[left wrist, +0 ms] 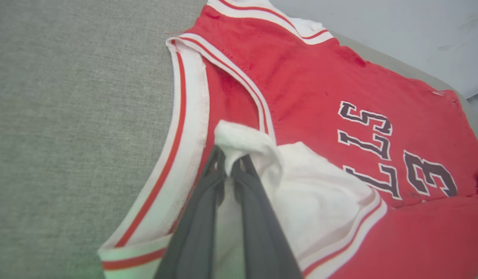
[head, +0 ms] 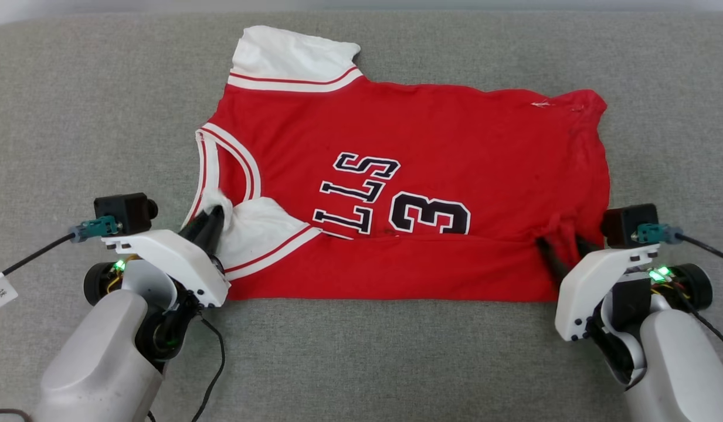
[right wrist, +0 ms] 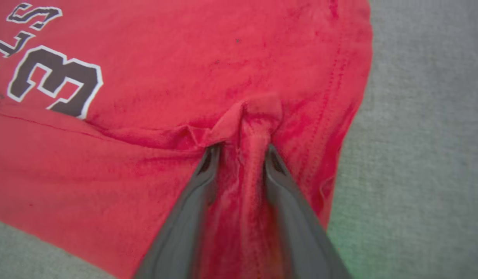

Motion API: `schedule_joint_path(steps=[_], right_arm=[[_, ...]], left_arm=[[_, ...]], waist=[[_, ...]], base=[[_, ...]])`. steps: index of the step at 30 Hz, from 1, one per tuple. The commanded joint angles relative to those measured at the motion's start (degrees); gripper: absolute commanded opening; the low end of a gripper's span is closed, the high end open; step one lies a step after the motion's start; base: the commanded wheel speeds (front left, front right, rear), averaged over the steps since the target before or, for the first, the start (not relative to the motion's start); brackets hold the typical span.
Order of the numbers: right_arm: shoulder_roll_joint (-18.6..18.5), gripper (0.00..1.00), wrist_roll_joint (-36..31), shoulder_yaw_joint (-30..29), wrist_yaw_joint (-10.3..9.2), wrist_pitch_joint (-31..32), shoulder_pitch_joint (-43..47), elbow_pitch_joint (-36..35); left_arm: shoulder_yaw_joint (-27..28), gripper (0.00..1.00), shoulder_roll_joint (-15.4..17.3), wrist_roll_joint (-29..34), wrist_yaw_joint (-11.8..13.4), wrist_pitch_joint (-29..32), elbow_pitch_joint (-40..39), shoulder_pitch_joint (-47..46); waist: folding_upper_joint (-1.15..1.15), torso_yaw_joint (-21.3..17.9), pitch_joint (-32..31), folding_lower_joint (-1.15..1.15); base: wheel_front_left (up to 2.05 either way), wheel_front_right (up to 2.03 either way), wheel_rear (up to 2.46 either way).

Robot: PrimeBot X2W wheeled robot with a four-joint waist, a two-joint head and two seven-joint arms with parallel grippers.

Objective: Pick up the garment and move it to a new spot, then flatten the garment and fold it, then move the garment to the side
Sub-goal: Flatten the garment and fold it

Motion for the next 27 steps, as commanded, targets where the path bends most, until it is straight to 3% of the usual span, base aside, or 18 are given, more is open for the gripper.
schedule_joint_path(steps=[1, 13, 19, 27], right_arm=[[-0.33, 1.0, 0.06, 0.7, -0.1, -0.51, 1.03, 1.86], [0.29, 1.0, -0.31, 0.16, -0.07, -16.79, 3.39, -5.04], [2.06, 1.0, -1.32, -1.35, -0.06, -20.32, 5.94, -10.12], [3.52, 1.0, -1.97, -2.0, -0.06, -19.48, 7.74, -15.47]], left_arm=[[0.13, 1.0, 0.01, -0.04, -0.46, -0.34, 1.24, -0.88], [0.61, 1.0, 3.63, -0.39, -1.03, 1.88, 4.32, -1.59], [0.81, 1.0, 9.17, -0.7, 0.14, 7.6, -1.13, -1.19], [-0.89, 1.0, 17.57, -3.03, 1.44, 21.05, -12.65, 2.21]], waist=[[0.0, -0.3, -0.46, -0.01], [0.0, -1.61, -5.41, -0.01], [0.0, -2.13, -7.09, -0.01], [0.0, -3.14, -6.53, -0.01]], base=[[0.0, 0.0, 0.0], [0.0, 0.0, 0.0], [0.0, 0.0, 0.0], [0.0, 0.0, 0.0]])
